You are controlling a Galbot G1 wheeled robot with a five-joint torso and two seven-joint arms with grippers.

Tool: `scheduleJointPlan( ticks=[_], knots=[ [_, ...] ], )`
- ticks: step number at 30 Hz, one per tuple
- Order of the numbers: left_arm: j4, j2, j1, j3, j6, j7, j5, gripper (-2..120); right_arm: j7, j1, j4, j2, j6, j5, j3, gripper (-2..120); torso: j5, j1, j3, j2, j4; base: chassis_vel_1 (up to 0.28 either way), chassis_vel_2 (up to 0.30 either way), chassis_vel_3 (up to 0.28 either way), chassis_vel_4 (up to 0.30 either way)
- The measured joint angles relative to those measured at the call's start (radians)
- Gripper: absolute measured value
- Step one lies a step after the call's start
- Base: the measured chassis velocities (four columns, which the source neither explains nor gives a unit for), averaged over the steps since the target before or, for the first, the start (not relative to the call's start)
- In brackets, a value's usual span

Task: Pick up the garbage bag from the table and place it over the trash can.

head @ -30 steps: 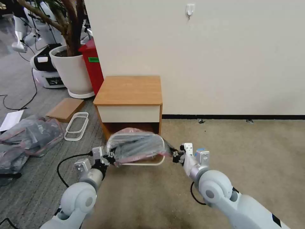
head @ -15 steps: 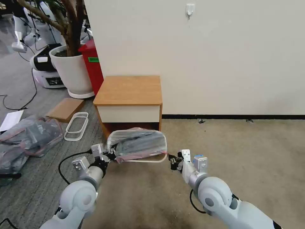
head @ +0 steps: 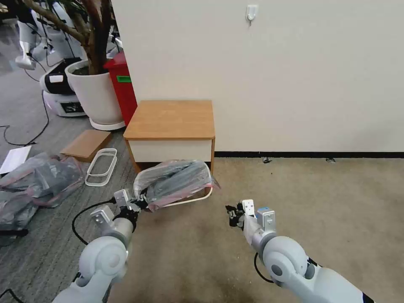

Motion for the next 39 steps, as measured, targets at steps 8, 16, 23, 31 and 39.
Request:
scheduleJointPlan(
  ticks=[8,16,23,31,39],
  knots=[
    [0.038,0.001,-0.021,-0.003,-0.015,0.000,0.030,3,0.098,-0.014,0.252,0.044,-0.026,0.369,0.160,34,-0.0002,0.000,0.000,0.000,0.0001,0.000,0.000,0.000,0.000],
    [0.049,-0.031,-0.023,0.018,-0.023,0.003,0.086,3,0.320,0.017,0.337,0.204,-0.088,0.683,0.137,64,-0.0001,0.000,0.000,0.000,0.0001,0.000,0.000,0.000,0.000],
    [0.030,-0.049,-0.010,0.027,-0.025,0.010,0.113,3,0.335,0.057,0.225,0.331,-0.082,0.676,0.101,92,-0.0001,0.000,0.000,0.000,0.0001,0.000,0.000,0.000,0.000],
    [0.011,-0.057,0.006,0.028,-0.025,0.025,0.127,3,0.327,0.083,0.156,0.351,-0.071,0.640,0.095,99,-0.0002,0.000,0.000,0.000,0.0001,0.000,0.000,0.000,0.000],
    [-0.005,-0.062,0.017,0.029,-0.025,0.027,0.130,3,0.310,0.090,0.117,0.362,-0.067,0.607,0.094,97,-0.0001,0.000,0.000,0.000,0.0001,0.000,0.000,0.000,0.000]
  ],
)
